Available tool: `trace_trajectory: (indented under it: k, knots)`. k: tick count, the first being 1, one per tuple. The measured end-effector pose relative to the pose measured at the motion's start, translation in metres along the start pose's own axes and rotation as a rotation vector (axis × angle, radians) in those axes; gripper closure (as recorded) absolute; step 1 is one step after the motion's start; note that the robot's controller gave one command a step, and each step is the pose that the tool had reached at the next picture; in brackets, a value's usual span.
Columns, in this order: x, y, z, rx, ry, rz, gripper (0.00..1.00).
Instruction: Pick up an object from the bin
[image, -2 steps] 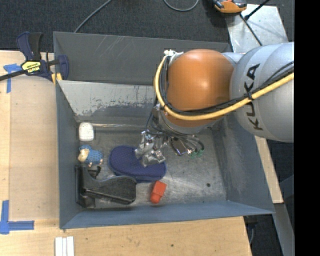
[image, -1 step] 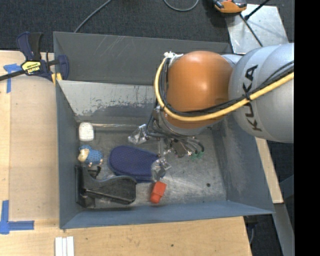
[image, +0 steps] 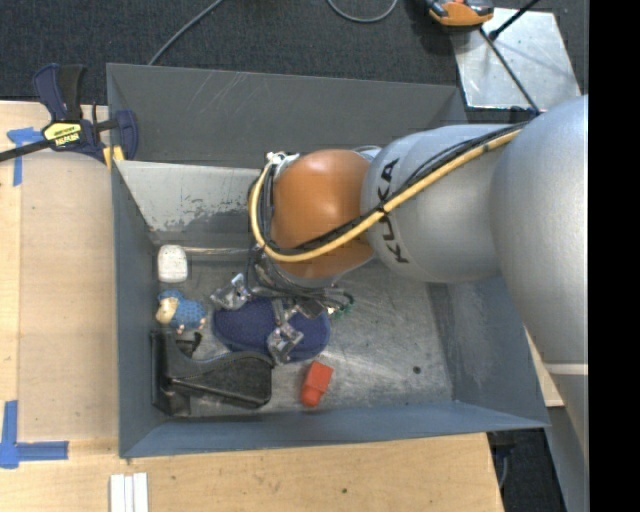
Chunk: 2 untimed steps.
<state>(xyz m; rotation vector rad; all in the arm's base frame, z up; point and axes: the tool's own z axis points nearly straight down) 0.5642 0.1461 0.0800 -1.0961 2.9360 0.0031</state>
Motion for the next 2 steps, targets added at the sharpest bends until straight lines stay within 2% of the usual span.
trace_trajectory:
  k: [1, 2]
  knots:
    - [-0.001, 0.0, -0.004, 0.001, -0.005, 0.003, 1.0]
    - [-0.021, -0.005, -0.127, 0.004, -0.004, 0.006, 1.0]
